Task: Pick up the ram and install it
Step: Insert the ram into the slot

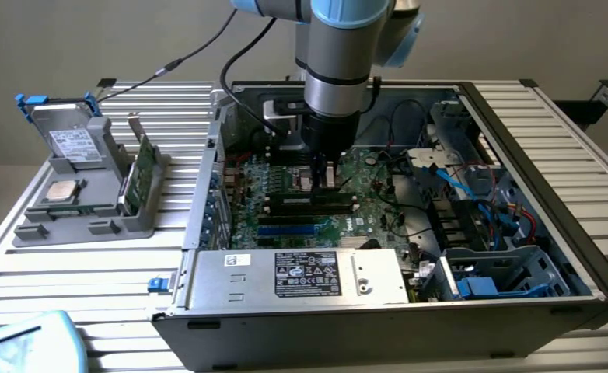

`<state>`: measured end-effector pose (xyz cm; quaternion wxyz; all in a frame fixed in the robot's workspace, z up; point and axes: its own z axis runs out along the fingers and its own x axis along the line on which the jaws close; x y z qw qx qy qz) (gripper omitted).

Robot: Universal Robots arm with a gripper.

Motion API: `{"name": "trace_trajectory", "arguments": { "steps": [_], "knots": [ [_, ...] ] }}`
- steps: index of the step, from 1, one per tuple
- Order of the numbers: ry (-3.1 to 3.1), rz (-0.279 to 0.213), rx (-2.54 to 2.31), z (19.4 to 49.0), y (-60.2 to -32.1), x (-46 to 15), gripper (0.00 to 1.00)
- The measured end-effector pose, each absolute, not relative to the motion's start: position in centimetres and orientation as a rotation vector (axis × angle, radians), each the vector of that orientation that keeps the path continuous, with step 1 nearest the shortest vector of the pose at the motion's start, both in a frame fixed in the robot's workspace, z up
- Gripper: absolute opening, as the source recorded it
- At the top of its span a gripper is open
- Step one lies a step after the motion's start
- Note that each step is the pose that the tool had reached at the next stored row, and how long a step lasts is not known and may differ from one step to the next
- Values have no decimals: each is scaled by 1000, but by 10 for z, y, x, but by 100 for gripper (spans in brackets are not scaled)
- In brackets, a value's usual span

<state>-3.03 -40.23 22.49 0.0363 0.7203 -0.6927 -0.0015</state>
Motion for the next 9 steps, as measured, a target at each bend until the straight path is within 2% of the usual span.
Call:
{"name": "trace_trajectory", "arguments": {
  "steps": [9],
  "knots": [
    [-2123, 2, 2210, 224, -402, -30, 15]
  ]
}}
